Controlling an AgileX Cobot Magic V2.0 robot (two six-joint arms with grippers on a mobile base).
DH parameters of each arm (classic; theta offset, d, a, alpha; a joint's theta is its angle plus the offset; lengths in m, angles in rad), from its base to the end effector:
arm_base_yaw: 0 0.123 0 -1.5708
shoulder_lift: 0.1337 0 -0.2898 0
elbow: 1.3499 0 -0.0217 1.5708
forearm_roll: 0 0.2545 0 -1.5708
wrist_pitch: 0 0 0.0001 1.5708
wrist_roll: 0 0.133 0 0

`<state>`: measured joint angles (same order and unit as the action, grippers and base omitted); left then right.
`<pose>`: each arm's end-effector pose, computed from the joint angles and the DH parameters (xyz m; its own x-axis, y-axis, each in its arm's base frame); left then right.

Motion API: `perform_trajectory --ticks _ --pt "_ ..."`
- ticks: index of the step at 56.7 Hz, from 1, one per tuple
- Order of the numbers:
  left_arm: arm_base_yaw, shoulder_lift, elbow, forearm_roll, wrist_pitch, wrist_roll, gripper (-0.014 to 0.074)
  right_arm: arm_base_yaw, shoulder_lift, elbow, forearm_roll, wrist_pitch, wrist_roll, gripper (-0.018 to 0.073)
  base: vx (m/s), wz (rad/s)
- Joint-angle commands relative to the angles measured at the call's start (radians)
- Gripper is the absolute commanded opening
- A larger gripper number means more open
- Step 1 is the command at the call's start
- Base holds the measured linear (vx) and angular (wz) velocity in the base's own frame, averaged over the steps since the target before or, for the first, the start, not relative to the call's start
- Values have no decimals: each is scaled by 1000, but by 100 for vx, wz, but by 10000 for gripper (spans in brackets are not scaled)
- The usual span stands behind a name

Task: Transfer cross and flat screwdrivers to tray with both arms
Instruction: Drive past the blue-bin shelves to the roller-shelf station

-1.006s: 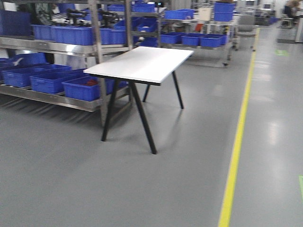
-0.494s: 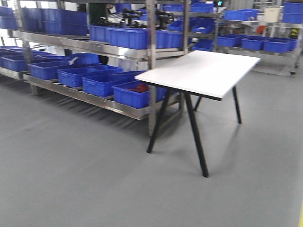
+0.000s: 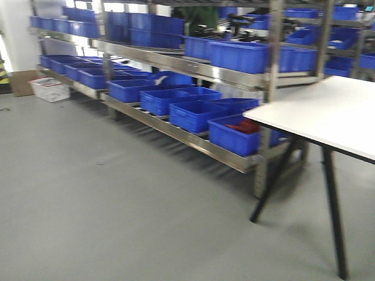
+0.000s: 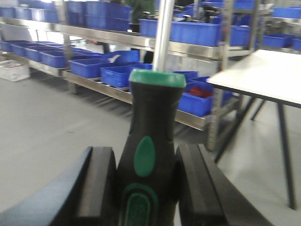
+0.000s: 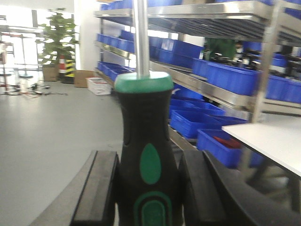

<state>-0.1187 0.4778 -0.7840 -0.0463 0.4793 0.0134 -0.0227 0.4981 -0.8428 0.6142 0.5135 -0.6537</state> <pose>0.1207 -0.0173 0.3955 -0.0886 -0.0173 -0.9959 0.1371 0.9901 -0.0294 0.1166 0.0351 0.4203 0.0269 -0.0991 -0.9947 -0.2599 0.9602 -0.1027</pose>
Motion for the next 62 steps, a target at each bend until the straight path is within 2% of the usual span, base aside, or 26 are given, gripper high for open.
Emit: perform_trajectory --ticks 1,35,62 --pt "-6 4 -27 -8 -99 -1 -4 -2 8 -28 24 -77 -4 -9 57 55" --pt "-6 4 -27 -8 -100 -1 -4 -2 10 -28 25 -79 -4 -9 57 55" --pt "-6 3 -27 -8 -100 -1 -4 -2 10 -28 25 -77 -4 -9 57 26"
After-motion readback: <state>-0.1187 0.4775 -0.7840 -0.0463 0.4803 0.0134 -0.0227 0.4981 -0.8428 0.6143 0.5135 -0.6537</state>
